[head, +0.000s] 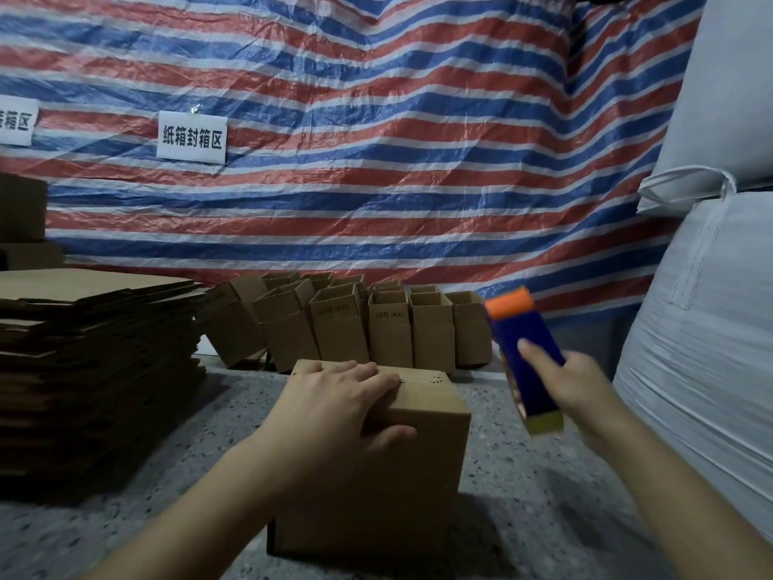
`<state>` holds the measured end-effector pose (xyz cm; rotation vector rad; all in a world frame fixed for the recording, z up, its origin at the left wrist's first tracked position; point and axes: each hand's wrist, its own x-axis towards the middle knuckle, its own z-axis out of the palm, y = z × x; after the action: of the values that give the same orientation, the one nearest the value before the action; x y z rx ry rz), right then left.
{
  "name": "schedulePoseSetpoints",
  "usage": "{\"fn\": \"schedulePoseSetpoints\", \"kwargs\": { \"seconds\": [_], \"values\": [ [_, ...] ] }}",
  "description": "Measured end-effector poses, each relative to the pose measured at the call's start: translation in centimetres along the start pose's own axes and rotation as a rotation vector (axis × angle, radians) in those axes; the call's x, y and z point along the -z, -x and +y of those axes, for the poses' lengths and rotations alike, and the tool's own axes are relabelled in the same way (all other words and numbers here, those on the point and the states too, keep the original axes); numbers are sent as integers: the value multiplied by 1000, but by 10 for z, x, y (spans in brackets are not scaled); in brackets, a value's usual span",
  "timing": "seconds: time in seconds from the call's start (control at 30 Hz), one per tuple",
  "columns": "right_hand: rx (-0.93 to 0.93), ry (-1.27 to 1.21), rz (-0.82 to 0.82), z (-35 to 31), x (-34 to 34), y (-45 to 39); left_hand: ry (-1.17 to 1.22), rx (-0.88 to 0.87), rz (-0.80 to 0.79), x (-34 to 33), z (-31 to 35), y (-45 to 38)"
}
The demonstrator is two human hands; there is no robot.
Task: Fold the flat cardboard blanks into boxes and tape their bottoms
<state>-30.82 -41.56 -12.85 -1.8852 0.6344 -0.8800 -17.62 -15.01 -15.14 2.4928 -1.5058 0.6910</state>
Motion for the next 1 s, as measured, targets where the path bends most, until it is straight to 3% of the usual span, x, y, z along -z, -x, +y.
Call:
{"fn": "schedulePoseSetpoints", "kwargs": {
  "seconds": [0.2, 0.33, 0.47, 0.7, 1.0],
  "values": [
    [140, -486, -265, -69, 0, 12, 19, -2, 19, 7, 4, -3],
    [114, -681, -471, -91, -19, 22, 64, 10, 55, 10, 7, -5],
    [99, -662, -590, -98, -37, 29, 143, 25, 102, 12, 10, -6],
    [46, -601, -639, -101, -43, 27, 182, 121, 128, 14, 18, -5],
    [30, -584, -696, -98, -37, 28, 166, 106, 124, 16, 20, -5]
  ]
}}
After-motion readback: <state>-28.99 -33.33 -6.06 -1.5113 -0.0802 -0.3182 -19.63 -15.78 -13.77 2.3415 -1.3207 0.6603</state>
